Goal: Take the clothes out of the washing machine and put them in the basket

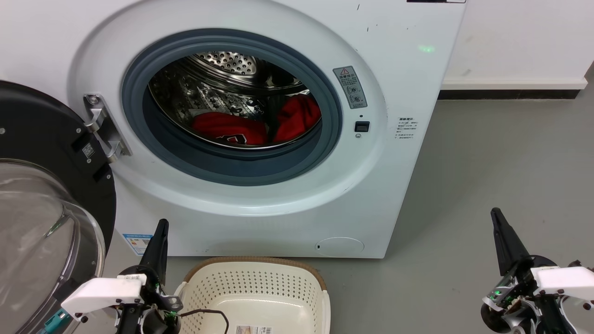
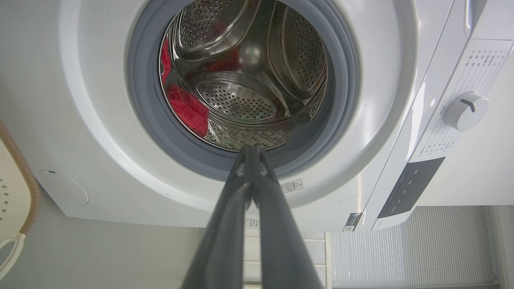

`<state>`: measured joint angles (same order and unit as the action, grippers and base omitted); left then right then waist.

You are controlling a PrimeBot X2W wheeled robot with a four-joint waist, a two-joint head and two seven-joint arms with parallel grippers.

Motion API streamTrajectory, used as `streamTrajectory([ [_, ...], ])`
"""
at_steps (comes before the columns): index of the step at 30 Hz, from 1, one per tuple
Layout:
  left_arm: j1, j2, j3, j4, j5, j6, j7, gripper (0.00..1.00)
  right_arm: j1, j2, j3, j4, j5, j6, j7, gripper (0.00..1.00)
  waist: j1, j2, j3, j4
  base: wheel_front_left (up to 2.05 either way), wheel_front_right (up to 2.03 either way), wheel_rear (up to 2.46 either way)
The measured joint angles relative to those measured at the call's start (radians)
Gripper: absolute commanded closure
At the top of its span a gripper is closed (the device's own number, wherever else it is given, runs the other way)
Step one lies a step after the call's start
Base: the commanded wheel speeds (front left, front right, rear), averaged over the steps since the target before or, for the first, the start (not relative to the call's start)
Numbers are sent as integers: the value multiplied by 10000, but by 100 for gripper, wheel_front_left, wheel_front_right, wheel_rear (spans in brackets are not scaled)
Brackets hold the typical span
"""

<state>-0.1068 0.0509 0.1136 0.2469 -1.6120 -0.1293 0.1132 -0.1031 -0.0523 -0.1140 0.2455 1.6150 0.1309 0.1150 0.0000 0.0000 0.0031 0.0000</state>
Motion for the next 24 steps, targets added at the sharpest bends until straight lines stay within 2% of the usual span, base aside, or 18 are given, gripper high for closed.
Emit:
streamTrajectory([
  [24,0,0,0,0,0,-2,0,100,0,0,0,0,0,0,0,100,0,0,0,0,0,0,0],
])
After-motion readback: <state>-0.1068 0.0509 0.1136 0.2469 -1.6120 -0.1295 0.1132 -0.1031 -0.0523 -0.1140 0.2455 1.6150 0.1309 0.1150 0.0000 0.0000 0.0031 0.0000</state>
